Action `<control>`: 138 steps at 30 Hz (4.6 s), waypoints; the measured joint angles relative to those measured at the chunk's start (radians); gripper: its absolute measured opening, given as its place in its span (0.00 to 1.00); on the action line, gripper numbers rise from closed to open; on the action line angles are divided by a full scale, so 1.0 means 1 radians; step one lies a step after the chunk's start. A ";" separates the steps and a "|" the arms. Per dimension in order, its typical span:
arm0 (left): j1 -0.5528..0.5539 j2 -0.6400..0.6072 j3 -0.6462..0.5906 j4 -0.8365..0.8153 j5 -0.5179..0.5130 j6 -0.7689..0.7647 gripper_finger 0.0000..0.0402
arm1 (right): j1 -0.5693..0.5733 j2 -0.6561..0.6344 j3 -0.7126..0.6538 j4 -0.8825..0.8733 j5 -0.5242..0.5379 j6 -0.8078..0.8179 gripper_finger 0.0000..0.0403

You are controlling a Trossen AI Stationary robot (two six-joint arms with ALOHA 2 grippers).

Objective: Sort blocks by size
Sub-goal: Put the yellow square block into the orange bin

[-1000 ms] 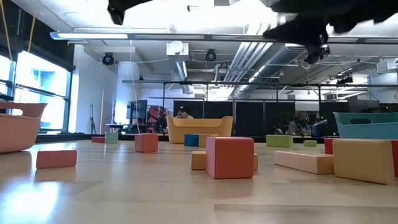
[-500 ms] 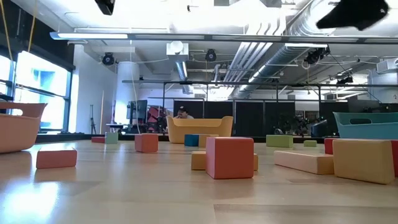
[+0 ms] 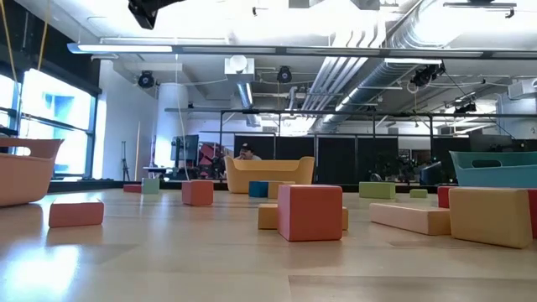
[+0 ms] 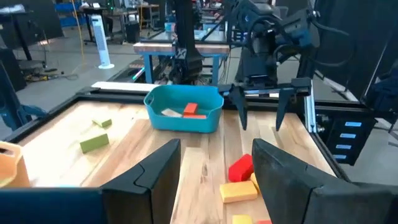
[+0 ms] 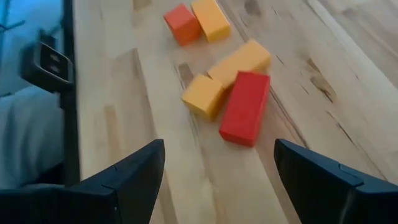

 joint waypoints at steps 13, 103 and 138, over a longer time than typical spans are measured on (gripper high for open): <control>-0.013 0.135 0.010 0.109 0.000 0.026 0.46 | -0.060 0.084 -0.002 0.103 -0.021 -0.204 0.74; -0.095 0.474 0.295 -0.082 -0.102 0.428 0.46 | -0.389 0.228 -0.154 1.190 -0.299 -1.029 0.32; 0.015 0.499 0.295 0.228 -0.067 0.799 0.40 | -0.542 0.230 -0.109 1.406 -0.489 -0.994 0.40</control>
